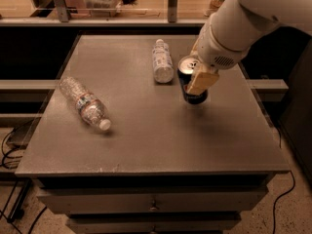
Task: Knock pepsi can over
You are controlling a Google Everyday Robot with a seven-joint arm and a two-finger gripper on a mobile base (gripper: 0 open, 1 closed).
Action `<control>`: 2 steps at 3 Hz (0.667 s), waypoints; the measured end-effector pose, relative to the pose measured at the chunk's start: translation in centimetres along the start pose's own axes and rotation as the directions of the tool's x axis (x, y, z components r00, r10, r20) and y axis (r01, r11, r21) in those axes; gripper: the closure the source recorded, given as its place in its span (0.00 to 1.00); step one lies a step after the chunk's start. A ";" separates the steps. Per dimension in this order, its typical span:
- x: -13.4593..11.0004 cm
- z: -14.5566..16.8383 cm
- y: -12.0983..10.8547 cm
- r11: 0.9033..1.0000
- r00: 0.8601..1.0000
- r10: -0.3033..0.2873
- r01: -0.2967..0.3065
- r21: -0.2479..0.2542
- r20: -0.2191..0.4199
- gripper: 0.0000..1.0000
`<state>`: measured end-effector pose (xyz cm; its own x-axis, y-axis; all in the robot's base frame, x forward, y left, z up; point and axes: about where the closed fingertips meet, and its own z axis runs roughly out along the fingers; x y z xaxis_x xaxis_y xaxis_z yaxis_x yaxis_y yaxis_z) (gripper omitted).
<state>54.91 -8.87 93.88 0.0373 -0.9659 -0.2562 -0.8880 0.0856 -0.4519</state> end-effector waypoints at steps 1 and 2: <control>-2.1 1.0 1.0 0.990 0.982 -0.137 0.142 0.027 -0.133 1.00; -1.0 4.0 2.9 0.963 0.916 -0.263 0.266 -0.033 -0.302 0.81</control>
Offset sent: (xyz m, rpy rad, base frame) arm 0.0241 -0.0214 -0.0552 -0.8685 -0.1714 0.0948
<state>54.17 -6.65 89.38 0.1295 -0.9813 0.1426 -0.8609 -0.1826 -0.4749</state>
